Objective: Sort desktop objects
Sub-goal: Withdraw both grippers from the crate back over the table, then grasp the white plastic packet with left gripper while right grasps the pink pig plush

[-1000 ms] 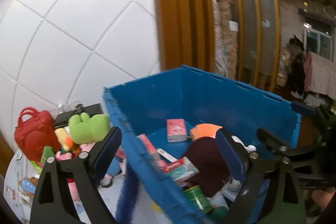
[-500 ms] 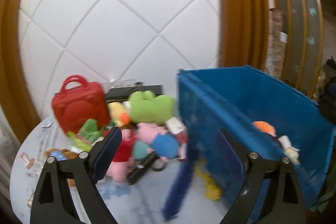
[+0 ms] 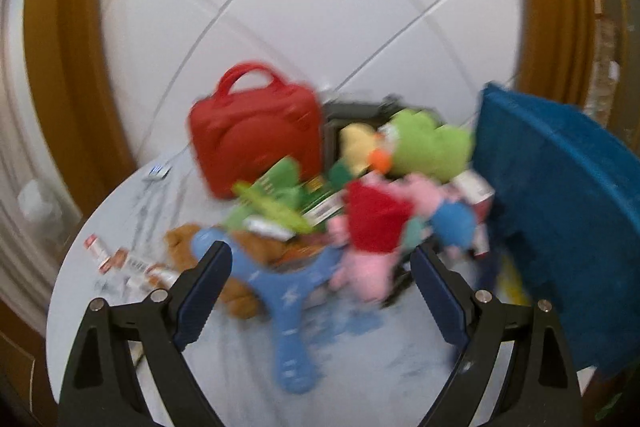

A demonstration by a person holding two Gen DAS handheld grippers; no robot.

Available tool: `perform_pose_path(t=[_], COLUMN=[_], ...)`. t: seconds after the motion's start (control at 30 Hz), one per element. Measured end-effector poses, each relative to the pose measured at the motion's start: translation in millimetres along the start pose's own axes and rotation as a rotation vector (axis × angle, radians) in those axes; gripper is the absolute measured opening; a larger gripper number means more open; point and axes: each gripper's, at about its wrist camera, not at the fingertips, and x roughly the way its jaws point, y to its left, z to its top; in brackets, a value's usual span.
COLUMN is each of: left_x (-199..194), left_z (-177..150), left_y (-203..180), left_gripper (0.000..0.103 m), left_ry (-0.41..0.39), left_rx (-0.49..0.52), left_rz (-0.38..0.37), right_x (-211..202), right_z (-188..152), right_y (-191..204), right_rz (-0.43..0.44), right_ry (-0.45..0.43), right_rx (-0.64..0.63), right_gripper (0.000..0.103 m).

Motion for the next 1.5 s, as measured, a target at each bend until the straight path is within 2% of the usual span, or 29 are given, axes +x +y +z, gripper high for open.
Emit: perform_pose_path(t=[0.27,0.43,0.6,0.9,0.97,1.0,1.03,1.07,1.1,1.13,1.23,1.5], left_x=[56.2,87.8,114.3,186.7,202.3,209.2,216.1,222.8,226.7,229.8,229.8,212.1], left_z=[-58.9,-86.3,-94.9,-93.1,-94.5,-95.6,-96.8,-98.3,-98.9,-99.6,-97.1,-84.8], left_y=[109.0,155.1,175.1,185.5,187.4,188.8,190.4,191.8,191.6,191.7,189.8,195.4], left_gripper=[0.092,0.092,0.092,0.091,0.084,0.077,0.067,0.061,0.047,0.043,0.037,0.034], left_ry=[0.173,0.249,0.257,0.308,0.326,0.338,0.352,0.369,0.379,0.382,0.358,0.322], left_rx=[-0.067,-0.118,-0.142,-0.117,-0.112,-0.113,-0.117,-0.122,-0.126,-0.13,-0.115,-0.137], left_rz=[0.123,0.153,0.168,0.2,0.202,0.203,0.2,0.186,0.171,0.156,0.163,0.159], right_x=[87.9,130.8,175.5,239.1,253.1,262.6,270.7,281.5,288.9,295.4,322.9,381.0], right_z=[-38.6,-59.0,-78.6,-93.4,-96.9,-99.1,-101.1,-103.6,-105.2,-106.7,-112.3,-122.5], right_y=[36.4,50.8,64.5,76.1,79.3,81.5,84.2,87.5,90.3,92.5,103.1,129.3], right_rz=[0.041,0.046,0.058,0.06,0.071,0.078,0.084,0.09,0.095,0.101,0.123,0.161], right_ry=[0.203,0.281,0.382,0.48,0.5,0.515,0.529,0.546,0.556,0.566,0.594,0.633], right_rx=[0.106,0.155,0.182,0.198,0.206,0.211,0.214,0.216,0.217,0.22,0.22,0.21], right_gripper=[0.103,0.103,0.103,0.103,0.103,0.103,0.103,0.103,0.103,0.103,0.103,0.103])
